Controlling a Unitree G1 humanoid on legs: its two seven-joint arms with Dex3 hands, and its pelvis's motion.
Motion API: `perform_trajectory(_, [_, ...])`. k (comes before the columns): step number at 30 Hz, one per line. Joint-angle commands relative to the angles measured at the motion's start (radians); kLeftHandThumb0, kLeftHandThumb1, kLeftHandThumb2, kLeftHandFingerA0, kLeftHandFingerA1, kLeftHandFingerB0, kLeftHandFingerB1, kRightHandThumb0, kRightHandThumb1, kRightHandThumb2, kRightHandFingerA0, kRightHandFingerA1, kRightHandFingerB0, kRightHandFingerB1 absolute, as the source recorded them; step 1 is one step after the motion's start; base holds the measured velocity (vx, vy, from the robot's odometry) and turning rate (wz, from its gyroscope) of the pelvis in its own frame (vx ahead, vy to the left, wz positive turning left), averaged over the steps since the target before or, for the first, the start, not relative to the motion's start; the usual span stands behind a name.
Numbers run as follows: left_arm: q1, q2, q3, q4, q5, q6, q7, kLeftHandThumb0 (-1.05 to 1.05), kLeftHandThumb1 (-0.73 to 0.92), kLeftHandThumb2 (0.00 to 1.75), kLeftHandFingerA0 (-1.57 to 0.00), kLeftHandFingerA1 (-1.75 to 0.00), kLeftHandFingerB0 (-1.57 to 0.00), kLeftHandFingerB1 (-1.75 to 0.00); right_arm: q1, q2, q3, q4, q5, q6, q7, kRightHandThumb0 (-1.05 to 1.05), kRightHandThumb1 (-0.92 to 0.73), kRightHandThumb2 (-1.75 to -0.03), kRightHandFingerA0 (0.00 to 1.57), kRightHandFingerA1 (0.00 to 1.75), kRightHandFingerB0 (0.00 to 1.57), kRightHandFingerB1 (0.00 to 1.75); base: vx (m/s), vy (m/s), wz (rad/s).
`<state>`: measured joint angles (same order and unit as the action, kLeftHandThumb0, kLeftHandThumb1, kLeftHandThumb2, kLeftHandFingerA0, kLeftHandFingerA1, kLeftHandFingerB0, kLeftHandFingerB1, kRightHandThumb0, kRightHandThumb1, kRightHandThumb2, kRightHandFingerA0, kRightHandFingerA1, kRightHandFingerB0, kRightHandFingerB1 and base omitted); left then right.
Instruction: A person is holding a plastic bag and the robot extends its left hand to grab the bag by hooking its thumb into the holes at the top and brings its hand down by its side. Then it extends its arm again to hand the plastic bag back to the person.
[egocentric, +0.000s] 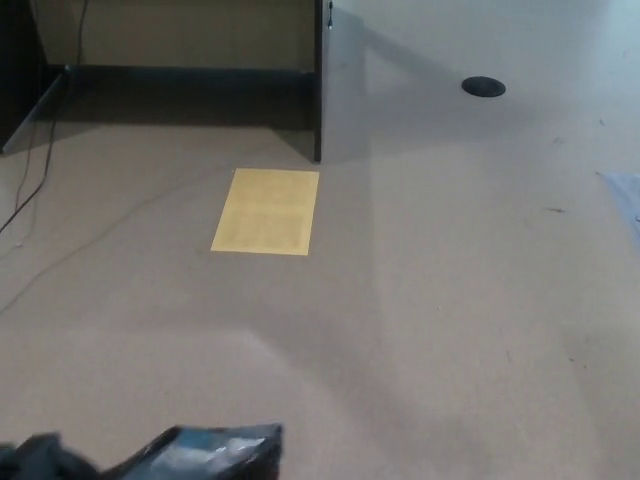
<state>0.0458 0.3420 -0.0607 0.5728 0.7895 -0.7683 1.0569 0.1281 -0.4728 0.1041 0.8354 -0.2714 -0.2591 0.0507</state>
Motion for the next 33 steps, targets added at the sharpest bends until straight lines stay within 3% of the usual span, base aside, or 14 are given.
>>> perform_trajectory(1, [-0.015,-0.048,-0.022,-0.224,0.011,0.077,-0.057,0.00,0.68,0.84,-0.89,-1.67,-0.77,-1.18,0.011,-0.002,-0.010,-0.002,0.009,0.008,-0.001,-0.38,-0.73,-0.63,0.72,0.46,0.28,0.31,0.00,0.000,0.00])
perform_trajectory(7, [-0.138,-0.145,-0.084,-0.505,0.073,0.186,-0.195,0.01,0.54,1.03,-1.28,-1.35,-0.87,-1.05,-0.014,-0.009,-0.010,-0.006,0.008,0.031,0.014,-0.27,-0.53,-0.97,0.65,0.69,0.14,0.47,0.00,0.000,0.00])
perform_trajectory(11, [-0.252,-0.177,-0.108,-0.553,0.126,0.250,-0.237,0.00,0.57,0.88,-1.07,-1.56,-0.87,-1.09,-0.032,-0.004,-0.001,0.013,0.002,0.026,0.013,-0.27,-0.52,-0.97,0.63,0.68,0.15,0.48,0.00,0.000,0.00])
perform_trajectory(12, [-0.291,-0.190,-0.114,-0.555,0.139,0.283,-0.253,-0.04,0.60,0.85,-1.07,-1.54,-0.85,-1.11,-0.031,-0.002,-0.006,0.016,0.011,0.015,0.017,-0.37,-0.73,-0.63,0.72,0.47,0.28,0.32,0.00,0.000,0.00])
perform_trajectory(14, [-0.352,-0.205,-0.123,-0.541,0.153,0.316,-0.264,-0.05,0.61,0.79,-1.06,-1.56,-0.85,-1.17,-0.028,-0.002,-0.011,0.016,0.020,0.008,0.024,-0.27,-0.52,-0.97,0.63,0.69,0.14,0.48,0.00,0.000,0.00])
perform_trajectory(16, [-0.448,-0.220,-0.136,-0.496,0.144,0.353,-0.310,-0.12,0.55,0.97,-1.25,-1.35,-0.82,-1.11,-0.029,-0.002,-0.014,0.020,0.022,0.004,0.022,-0.27,-0.51,-0.96,0.64,0.69,0.16,0.48,0.00,0.000,0.00])
perform_trajectory(17, [-0.493,-0.221,-0.141,-0.468,0.155,0.370,-0.311,-0.10,0.69,0.70,-1.04,-1.66,-0.81,-1.29,-0.031,-0.002,-0.015,0.019,0.023,0.005,0.023,-0.27,-0.52,-0.97,0.62,0.68,0.15,0.48,0.00,0.000,0.00])
perform_trajectory(21, [-0.619,-0.216,-0.155,-0.381,0.178,0.410,-0.309,-0.13,0.72,0.70,-0.90,-1.70,-0.74,-1.24,-0.049,-0.006,-0.015,0.018,0.021,0.009,0.025,-0.27,-0.52,-0.97,0.63,0.69,0.16,0.48,0.00,0.000,0.00])
perform_trajectory(22, [-0.643,-0.216,-0.160,-0.362,0.182,0.420,-0.307,-0.10,0.69,0.73,-0.88,-1.70,-0.73,-1.25,-0.052,-0.006,-0.013,0.020,0.018,0.013,0.023,-0.38,-0.73,-0.63,0.73,0.47,0.28,0.32,0.00,0.000,0.00])
perform_trajectory(25, [-0.717,-0.216,-0.186,-0.314,0.209,0.449,-0.292,-0.16,0.73,0.67,-0.83,-1.69,-0.64,-1.38,-0.056,-0.008,-0.011,0.019,0.014,0.018,0.025,-0.27,-0.52,-0.97,0.66,0.70,0.15,0.48,0.00,0.000,0.00])
perform_trajectory(26, [-0.752,-0.229,-0.198,-0.292,0.206,0.448,-0.286,-0.33,0.61,0.93,-1.15,-1.40,-0.72,-1.17,-0.059,-0.006,-0.011,0.017,0.016,0.026,0.028,-0.38,-0.73,-0.63,0.72,0.47,0.27,0.31,0.00,0.000,0.00])
perform_trajectory(27, [-0.777,-0.236,-0.207,-0.275,0.203,0.448,-0.277,-0.19,0.76,0.66,-0.85,-1.74,-0.60,-1.48,-0.063,-0.004,-0.011,0.015,0.015,0.031,0.029,-0.38,-0.73,-0.63,0.72,0.47,0.28,0.32,0.00,0.000,0.00])
perform_trajectory(30, [-0.827,-0.264,-0.224,-0.271,0.202,0.484,-0.285,-0.17,0.73,0.68,-0.98,-1.69,-0.73,-1.29,-0.077,0.002,-0.001,0.019,0.005,0.034,0.024,-0.28,-0.52,-0.97,0.67,0.71,0.15,0.48,0.00,0.000,0.00])
perform_trajectory(33, [-0.902,-0.287,-0.261,-0.260,0.258,0.533,-0.268,-0.14,0.62,0.72,-1.14,-1.67,-0.79,-1.18,-0.085,0.006,0.001,0.016,0.007,0.043,0.026,-0.38,-0.73,-0.63,0.71,0.47,0.28,0.32,0.00,0.000,0.00])
